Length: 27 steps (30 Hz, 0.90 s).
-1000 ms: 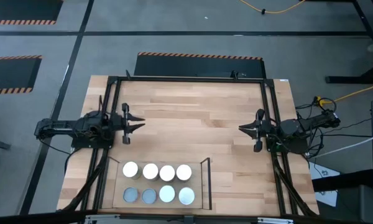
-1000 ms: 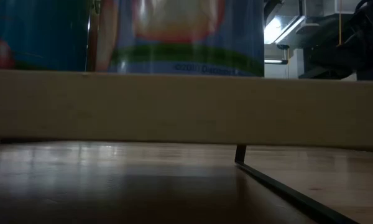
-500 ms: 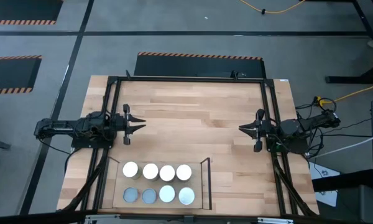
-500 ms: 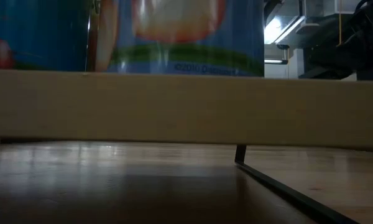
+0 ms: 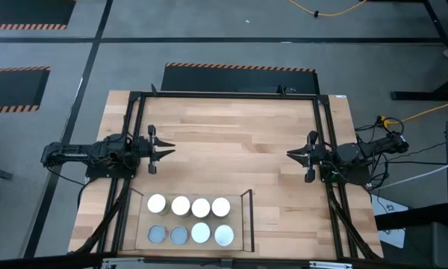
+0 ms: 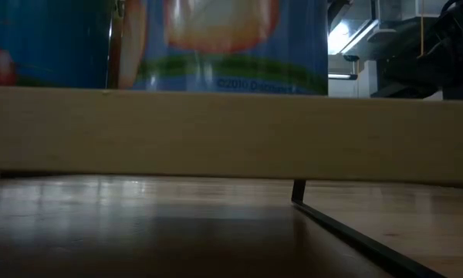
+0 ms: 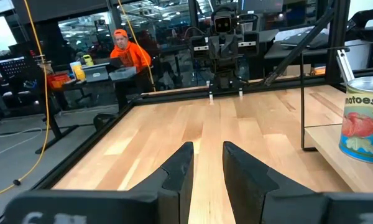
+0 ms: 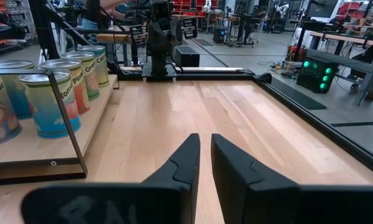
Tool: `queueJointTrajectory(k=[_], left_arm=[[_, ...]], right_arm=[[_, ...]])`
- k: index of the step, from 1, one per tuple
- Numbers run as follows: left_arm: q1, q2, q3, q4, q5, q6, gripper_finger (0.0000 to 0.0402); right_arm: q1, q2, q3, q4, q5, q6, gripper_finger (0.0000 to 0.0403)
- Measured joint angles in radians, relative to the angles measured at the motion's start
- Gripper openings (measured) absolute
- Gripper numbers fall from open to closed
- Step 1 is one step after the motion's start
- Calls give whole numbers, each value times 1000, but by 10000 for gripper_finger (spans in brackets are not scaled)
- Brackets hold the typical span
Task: Pick and place cans onto a shelf
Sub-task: Return to Home Position
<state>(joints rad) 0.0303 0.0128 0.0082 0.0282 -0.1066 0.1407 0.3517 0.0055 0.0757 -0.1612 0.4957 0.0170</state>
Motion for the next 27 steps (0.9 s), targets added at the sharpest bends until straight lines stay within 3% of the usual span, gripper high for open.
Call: queueJointTrajectory(k=[10, 17, 27], left_arm=[[0, 0, 0, 0, 0, 0, 79], [0, 0, 0, 1, -4, 1, 79], [0, 0, 0, 1, -4, 1, 79]], right_arm=[[-3, -4, 0, 1, 0, 0, 46], [-85, -4, 0, 2, -10, -29, 46], [-252, -4, -9, 16, -373, -56, 46]])
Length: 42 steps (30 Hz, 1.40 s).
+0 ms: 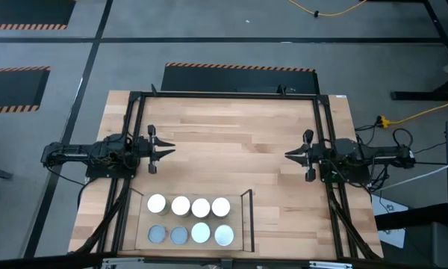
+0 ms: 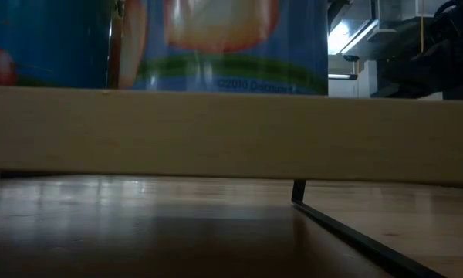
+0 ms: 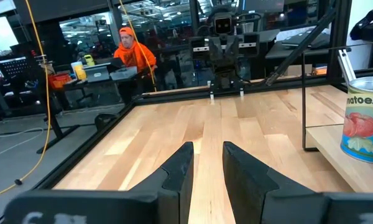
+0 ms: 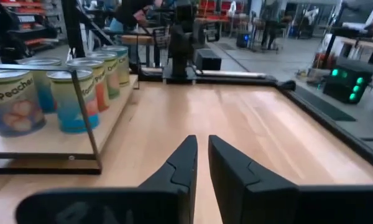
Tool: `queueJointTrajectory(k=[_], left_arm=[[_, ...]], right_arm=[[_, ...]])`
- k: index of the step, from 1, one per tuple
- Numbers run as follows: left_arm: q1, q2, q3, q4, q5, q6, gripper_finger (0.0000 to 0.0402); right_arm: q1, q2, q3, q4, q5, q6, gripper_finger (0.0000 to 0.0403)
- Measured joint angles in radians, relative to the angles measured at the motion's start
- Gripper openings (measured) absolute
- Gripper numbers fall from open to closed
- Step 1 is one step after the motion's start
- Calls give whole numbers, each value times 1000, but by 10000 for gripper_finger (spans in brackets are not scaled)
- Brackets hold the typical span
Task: Pick and place cans onto a shelf
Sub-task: Return to Home Position
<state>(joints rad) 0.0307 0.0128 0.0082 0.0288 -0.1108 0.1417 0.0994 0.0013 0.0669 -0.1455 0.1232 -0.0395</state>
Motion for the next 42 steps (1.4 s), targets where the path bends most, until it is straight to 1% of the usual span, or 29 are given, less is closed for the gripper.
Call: queueJointTrajectory(k=[2, 6, 7, 16, 38, 42], left_arm=[[0, 0, 0, 0, 0, 0, 79], [0, 0, 0, 0, 0, 0, 79], [0, 0, 0, 0, 0, 0, 79], [0, 0, 0, 0, 0, 0, 79], [0, 0, 0, 1, 0, 0, 79], [0, 0, 0, 1, 0, 0, 79]], right_arm=[[-38, 0, -11, 38, -41, -25, 46], [-97, 0, -56, 157, -134, -128, 46], [-103, 0, -61, 163, -141, -141, 46], [-113, 0, -60, 172, -144, -97, 46], [-112, 1, -60, 170, -144, -100, 46], [-109, 21, -60, 170, -143, -100, 46]])
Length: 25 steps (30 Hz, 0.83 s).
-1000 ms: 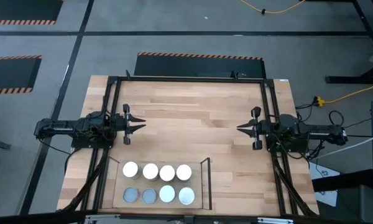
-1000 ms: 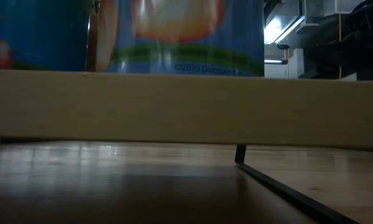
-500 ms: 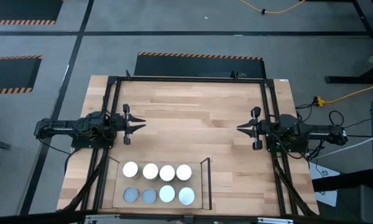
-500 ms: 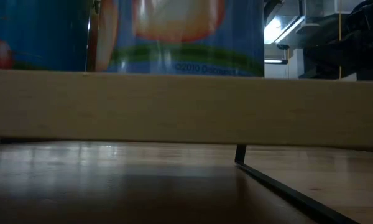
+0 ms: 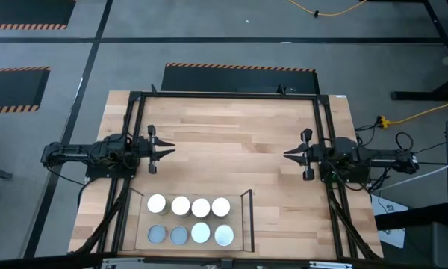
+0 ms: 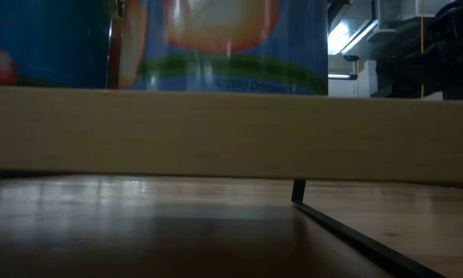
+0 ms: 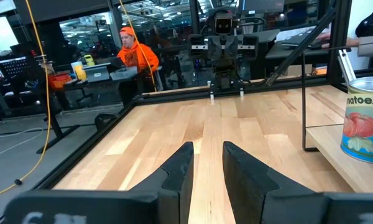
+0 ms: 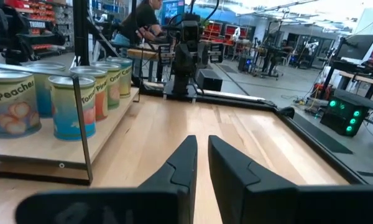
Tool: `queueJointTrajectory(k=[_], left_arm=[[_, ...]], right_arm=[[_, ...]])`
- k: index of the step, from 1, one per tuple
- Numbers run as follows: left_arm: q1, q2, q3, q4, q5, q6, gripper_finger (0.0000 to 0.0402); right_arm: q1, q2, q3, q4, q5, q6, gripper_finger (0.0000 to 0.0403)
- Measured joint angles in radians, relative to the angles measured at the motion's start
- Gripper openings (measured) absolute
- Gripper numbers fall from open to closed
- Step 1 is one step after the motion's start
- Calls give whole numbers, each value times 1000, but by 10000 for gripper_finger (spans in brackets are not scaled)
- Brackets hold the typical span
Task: Pick and place cans onto a shelf
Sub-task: Return to Home Position
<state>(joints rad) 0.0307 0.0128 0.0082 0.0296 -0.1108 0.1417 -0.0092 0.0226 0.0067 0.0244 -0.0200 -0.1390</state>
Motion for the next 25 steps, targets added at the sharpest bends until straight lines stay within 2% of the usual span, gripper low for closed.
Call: queueJointTrajectory(k=[25], left_arm=[[0, 0, 0, 0, 0, 0, 79]], right_arm=[[1, 10, 0, 0, 0, 0, 46]])
